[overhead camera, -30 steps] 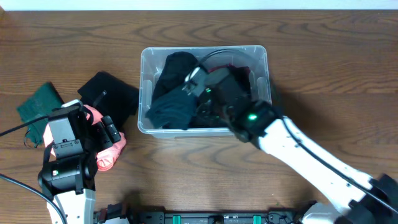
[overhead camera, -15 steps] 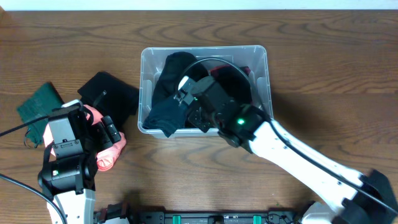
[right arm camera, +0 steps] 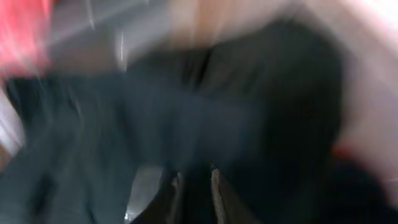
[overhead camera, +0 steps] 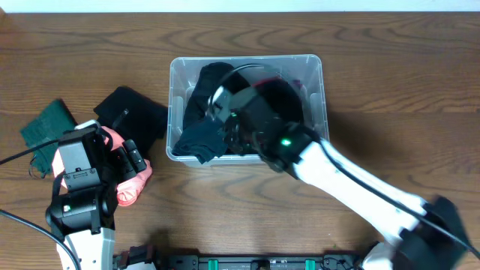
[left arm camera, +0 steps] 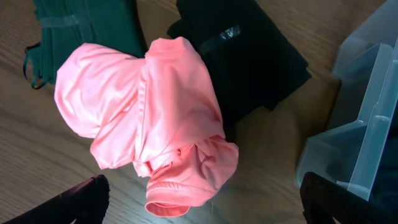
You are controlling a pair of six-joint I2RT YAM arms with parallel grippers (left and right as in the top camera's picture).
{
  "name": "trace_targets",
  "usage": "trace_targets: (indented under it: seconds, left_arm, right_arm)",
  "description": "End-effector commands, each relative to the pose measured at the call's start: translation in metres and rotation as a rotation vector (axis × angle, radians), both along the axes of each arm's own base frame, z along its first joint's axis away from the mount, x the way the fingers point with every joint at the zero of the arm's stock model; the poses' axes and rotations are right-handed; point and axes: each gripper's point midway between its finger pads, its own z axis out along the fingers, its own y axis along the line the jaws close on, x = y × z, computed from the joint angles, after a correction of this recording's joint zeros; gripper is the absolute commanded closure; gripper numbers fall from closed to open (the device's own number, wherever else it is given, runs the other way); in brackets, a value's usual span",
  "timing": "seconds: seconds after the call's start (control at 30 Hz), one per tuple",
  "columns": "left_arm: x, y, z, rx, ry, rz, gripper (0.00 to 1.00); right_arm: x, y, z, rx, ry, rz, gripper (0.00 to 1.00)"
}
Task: Pack container
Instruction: 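Lower the black cloth into the bin and release it, then grasp the pink shirt with the left gripper and lift it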
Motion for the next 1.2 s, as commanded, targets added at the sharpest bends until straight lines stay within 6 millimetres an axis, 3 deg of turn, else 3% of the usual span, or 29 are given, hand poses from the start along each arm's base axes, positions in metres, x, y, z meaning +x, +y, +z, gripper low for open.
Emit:
trace_targets:
  seconds: [0.0,0.1,0.2,0.23,0.27,0.37,0.4,0.43,0.53,0.63,0.73,0.83,0.93,1.03,1.17]
  left_arm:
    - [0.003,-0.001,0.008,-0.012,-0.026,0.003,0.02]
    - [0.003,-0.001,0.009,-0.012,-0.027,0.003,0.02]
    - [0.003,-0.001,0.009,-0.011,-0.027,0.004,0.02]
    - [0.003,-0.001,0.009,-0.011,-0.027,0.004,0.02]
    - [0.003,-0.001,0.009,-0.011,-0.027,0.004,0.02]
    - [0.004,0.000,0.009,-0.011,-0.030,0.004,0.02]
    - [0.005,0.000,0.010,-0.009,-0.038,0.004,0.02]
    - [0.006,0.000,0.011,-0.008,-0.042,0.003,0.02]
    - [0.008,0.001,0.013,-0.006,-0.053,0.004,0.02]
    - [0.004,0.012,0.010,-0.012,-0.043,0.086,0.02]
    - [-0.008,0.035,-0.001,-0.061,-0.009,0.270,0.02]
    - [-0.019,0.064,-0.018,-0.100,0.039,0.429,0.02]
    - [-0.015,0.086,-0.036,-0.177,0.060,0.504,0.02]
    - [-0.008,0.100,-0.059,-0.256,0.087,0.540,0.02]
    - [-0.005,0.114,-0.100,-0.333,0.177,0.586,0.02]
  right_arm:
    - [-0.021,-0.003,-0.041,-0.032,0.188,-0.039,0.87]
    - [-0.022,-0.009,-0.054,-0.069,0.215,-0.055,0.85]
    - [-0.004,-0.012,-0.040,-0.046,0.145,-0.093,0.82]
    - [0.001,-0.013,-0.032,-0.032,0.124,-0.103,0.77]
    - [0.009,-0.015,-0.020,-0.010,0.092,-0.120,0.70]
    - [0.031,-0.029,0.022,0.052,-0.009,-0.190,0.65]
    - [0.040,-0.039,0.041,0.083,-0.054,-0.230,0.54]
    - [0.045,-0.047,0.055,0.102,-0.085,-0.253,0.50]
    - [0.058,-0.082,0.100,0.165,-0.171,-0.337,0.41]
    - [0.066,-0.126,0.126,0.188,-0.212,-0.434,0.28]
    - [0.071,-0.176,0.130,0.171,-0.202,-0.555,0.25]
    - [0.070,-0.224,0.118,0.143,-0.134,-0.697,0.19]
    - [0.066,-0.256,0.103,0.102,-0.066,-0.771,0.18]
    - [0.063,-0.273,0.096,0.081,-0.037,-0.816,0.18]
    - [0.063,-0.279,0.095,0.077,-0.032,-0.832,0.18]
